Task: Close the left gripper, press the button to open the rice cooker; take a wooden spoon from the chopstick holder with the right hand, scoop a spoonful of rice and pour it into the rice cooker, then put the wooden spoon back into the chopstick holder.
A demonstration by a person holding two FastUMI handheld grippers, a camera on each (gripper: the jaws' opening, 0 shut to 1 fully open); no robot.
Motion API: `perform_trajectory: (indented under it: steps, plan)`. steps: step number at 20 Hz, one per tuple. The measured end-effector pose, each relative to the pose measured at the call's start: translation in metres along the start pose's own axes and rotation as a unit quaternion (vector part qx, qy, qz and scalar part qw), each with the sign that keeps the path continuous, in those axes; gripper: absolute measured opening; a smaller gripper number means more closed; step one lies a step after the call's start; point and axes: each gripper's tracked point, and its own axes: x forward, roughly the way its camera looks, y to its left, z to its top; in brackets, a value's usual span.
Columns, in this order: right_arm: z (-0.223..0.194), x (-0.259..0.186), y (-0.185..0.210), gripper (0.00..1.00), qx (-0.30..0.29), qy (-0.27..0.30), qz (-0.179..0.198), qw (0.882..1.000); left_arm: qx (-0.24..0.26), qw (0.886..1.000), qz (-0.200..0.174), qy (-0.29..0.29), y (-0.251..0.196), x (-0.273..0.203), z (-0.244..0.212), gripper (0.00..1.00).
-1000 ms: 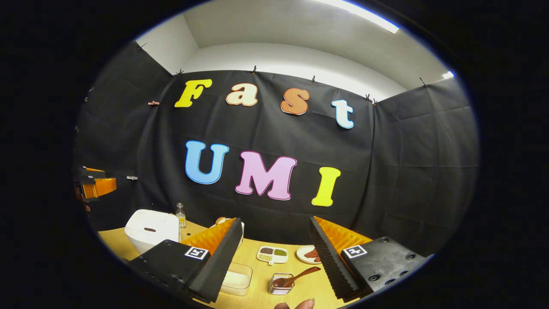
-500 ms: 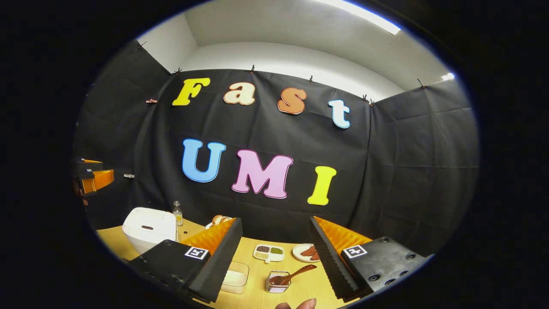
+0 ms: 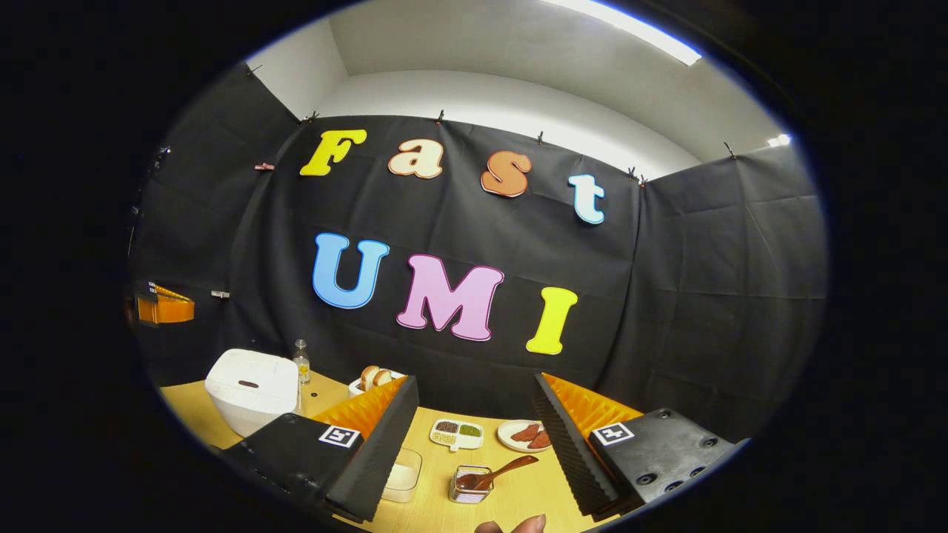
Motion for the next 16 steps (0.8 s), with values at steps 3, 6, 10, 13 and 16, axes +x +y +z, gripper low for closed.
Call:
perform_trajectory:
  steps: [3,6,10,13,16]
  plan:
    - [-0.004,0.0,-0.003,0.98,-0.009,0.002,-0.002,1.0,0.0,0.998,-0.051,0.034,0.007,0.019,-0.015,0.07]
    - [-0.007,-0.001,-0.009,0.98,-0.015,0.006,-0.008,1.0,-0.001,0.991,-0.09,0.101,0.022,0.044,-0.042,0.07]
    - [-0.012,0.0,-0.018,0.98,-0.018,0.011,-0.019,1.0,-0.01,0.977,-0.119,0.178,0.046,0.083,-0.076,0.07]
    - [-0.017,0.0,-0.024,0.98,-0.024,0.017,-0.029,0.999,-0.027,0.961,-0.15,0.229,0.052,0.107,-0.102,0.07]
    - [-0.024,0.0,-0.03,0.98,-0.023,0.026,-0.038,0.999,-0.059,0.948,-0.151,0.272,0.059,0.132,-0.127,0.07]
